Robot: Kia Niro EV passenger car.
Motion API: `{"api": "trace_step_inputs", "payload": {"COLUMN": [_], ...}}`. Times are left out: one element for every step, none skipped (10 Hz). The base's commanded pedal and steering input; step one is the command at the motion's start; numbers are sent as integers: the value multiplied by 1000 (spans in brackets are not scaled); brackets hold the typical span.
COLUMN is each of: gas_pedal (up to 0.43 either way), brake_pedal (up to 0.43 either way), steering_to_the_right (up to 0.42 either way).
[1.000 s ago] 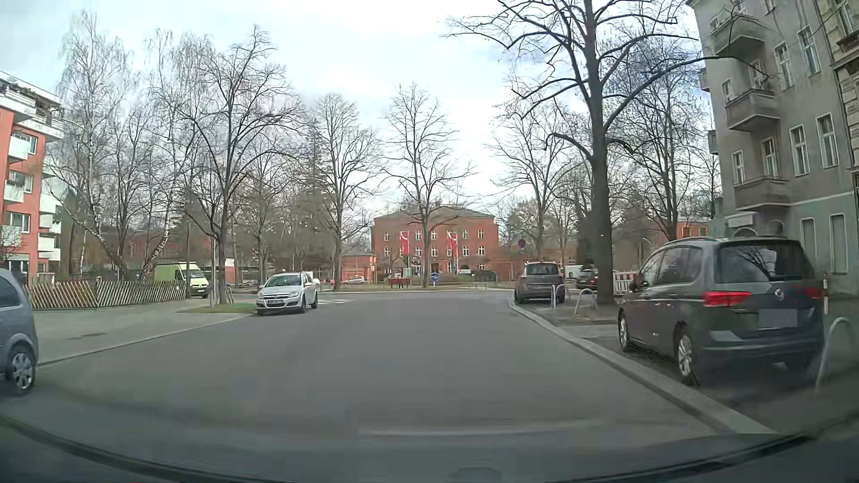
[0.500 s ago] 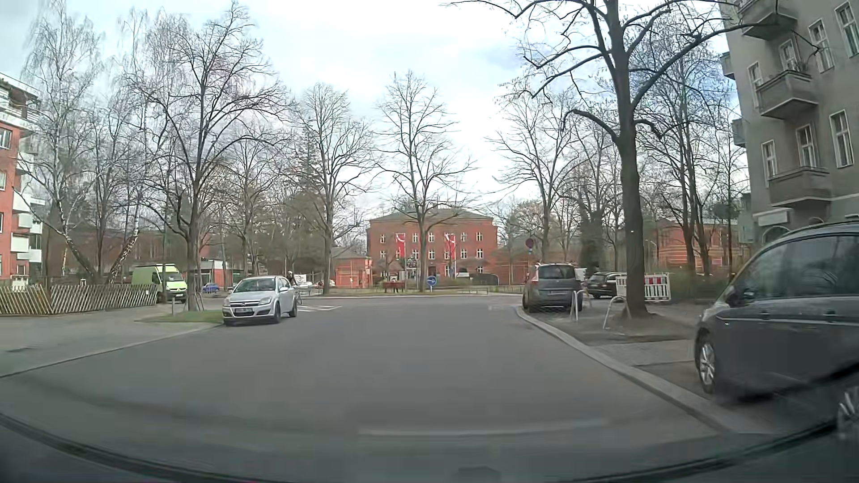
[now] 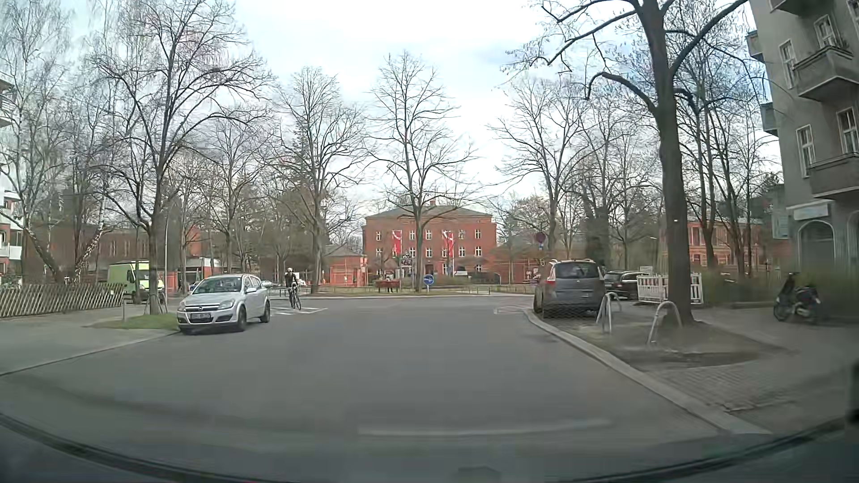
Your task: Follow the waypoints while adhering to traffic rules and regulations
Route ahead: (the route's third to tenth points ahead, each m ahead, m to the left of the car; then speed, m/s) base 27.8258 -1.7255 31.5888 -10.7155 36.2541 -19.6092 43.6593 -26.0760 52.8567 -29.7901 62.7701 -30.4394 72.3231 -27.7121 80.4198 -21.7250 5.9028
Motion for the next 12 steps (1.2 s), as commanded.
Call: {"api": "trace_step_inputs", "payload": {"gas_pedal": [0,0,0,0,0,0,0,0,0,0,0,0], "brake_pedal": [0,0,0,0,0,0,0,0,0,0,0,0], "steering_to_the_right": [9,8,8,8,8,8,8,8,6,6,6,6]}}
